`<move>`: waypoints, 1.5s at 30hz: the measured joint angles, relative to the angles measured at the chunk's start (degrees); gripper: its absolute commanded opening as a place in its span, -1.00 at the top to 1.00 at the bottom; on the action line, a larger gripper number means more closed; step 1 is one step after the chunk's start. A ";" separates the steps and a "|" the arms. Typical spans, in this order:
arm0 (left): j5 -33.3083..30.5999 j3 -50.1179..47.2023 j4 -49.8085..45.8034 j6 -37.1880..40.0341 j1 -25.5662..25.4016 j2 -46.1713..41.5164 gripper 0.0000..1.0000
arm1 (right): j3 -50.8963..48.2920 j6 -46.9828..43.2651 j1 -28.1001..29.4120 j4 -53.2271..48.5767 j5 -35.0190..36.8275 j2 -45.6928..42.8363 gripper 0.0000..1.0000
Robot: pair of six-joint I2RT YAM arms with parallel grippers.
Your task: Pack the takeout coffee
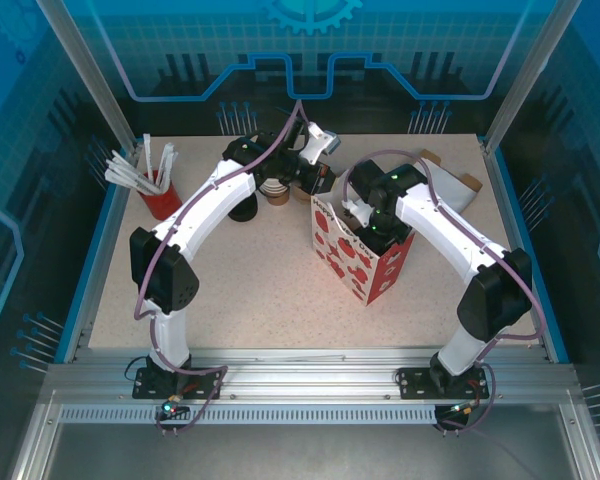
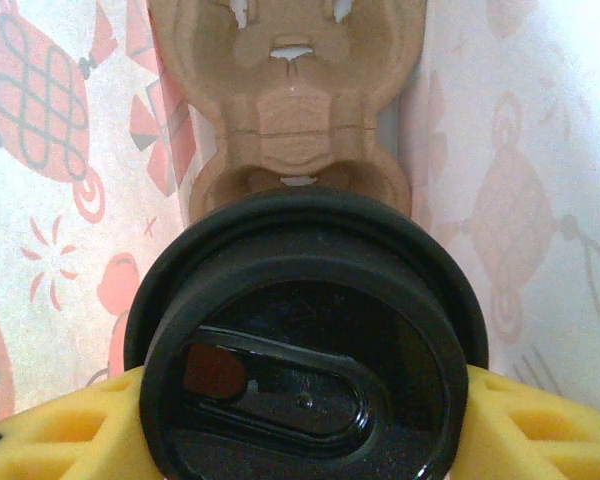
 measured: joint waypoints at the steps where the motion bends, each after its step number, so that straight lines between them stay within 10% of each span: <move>1: 0.00 0.00 0.00 -0.02 0.00 0.00 1.00 | 0.00 0.00 0.00 0.02 0.00 0.00 0.37; 45: 0.00 0.00 0.00 0.00 0.00 0.00 1.00 | 0.20 0.02 0.00 -0.92 0.02 -0.15 0.38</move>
